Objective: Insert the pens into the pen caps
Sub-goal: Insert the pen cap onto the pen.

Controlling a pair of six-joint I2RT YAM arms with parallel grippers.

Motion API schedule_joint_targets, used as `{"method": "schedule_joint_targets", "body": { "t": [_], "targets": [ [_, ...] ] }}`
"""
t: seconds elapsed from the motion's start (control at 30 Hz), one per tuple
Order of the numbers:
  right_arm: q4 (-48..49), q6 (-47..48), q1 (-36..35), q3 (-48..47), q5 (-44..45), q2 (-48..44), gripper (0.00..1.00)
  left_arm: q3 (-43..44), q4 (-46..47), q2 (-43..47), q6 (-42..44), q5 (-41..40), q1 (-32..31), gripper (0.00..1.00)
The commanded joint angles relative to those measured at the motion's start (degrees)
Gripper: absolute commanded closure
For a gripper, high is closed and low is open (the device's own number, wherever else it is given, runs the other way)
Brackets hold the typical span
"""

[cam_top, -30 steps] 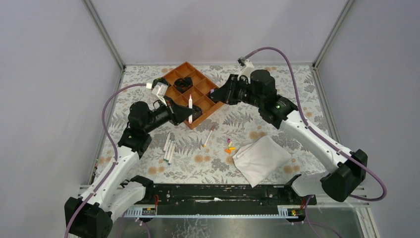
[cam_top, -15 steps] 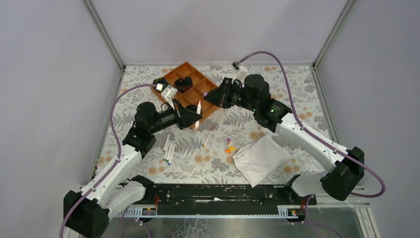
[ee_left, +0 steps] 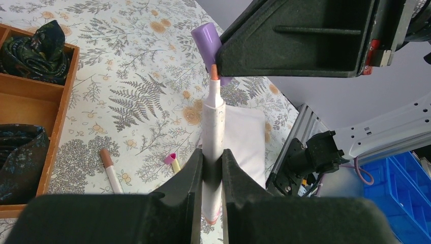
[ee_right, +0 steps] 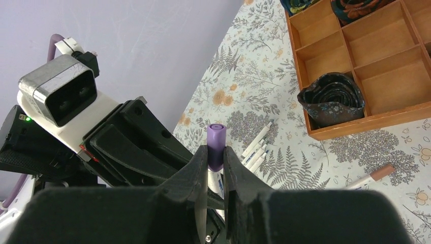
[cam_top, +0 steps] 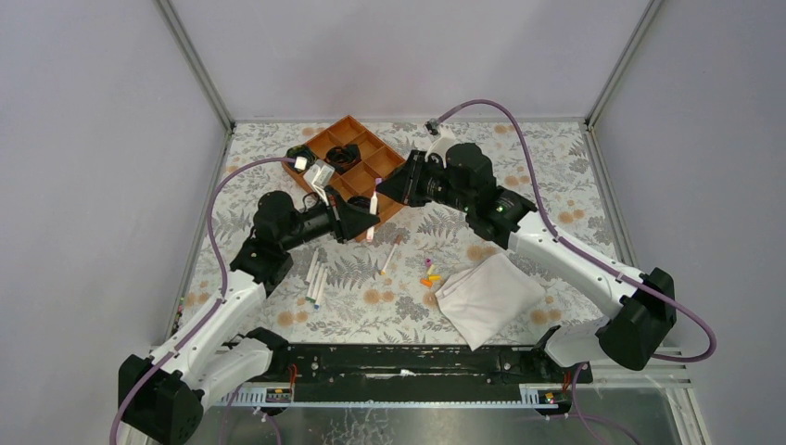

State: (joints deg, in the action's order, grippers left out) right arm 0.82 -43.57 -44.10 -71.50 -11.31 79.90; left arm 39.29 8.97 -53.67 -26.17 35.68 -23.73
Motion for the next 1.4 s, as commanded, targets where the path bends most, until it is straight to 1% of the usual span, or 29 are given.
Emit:
{"method": "schedule_joint_targets", "body": {
  "t": [0.0,0.37,0.8,1.37],
  "targets": [
    [3.73,0.54,-0.72,-2.59,3.22,-0.51,1.0,1.72,2.29,0.23,1.32,0.86,-1.01,1.0],
    [3.89,1.01,-0.72,-3.59,4.81,-0.47,1.0,1.73,1.49,-0.03,1.48,-0.34,-1.5,1.0],
    [3.56,1.26,-0.68,-3.76,2.85,-0.09,1.0,2.01,0.58,-0.64,1.24,-2.37,-1.58,1.0],
    [2.26,1.91,-0.81,-3.82,1.48,1.19,1.0,2.07,0.61,-0.7,1.04,-2.79,-1.59,1.0]
  ]
}}
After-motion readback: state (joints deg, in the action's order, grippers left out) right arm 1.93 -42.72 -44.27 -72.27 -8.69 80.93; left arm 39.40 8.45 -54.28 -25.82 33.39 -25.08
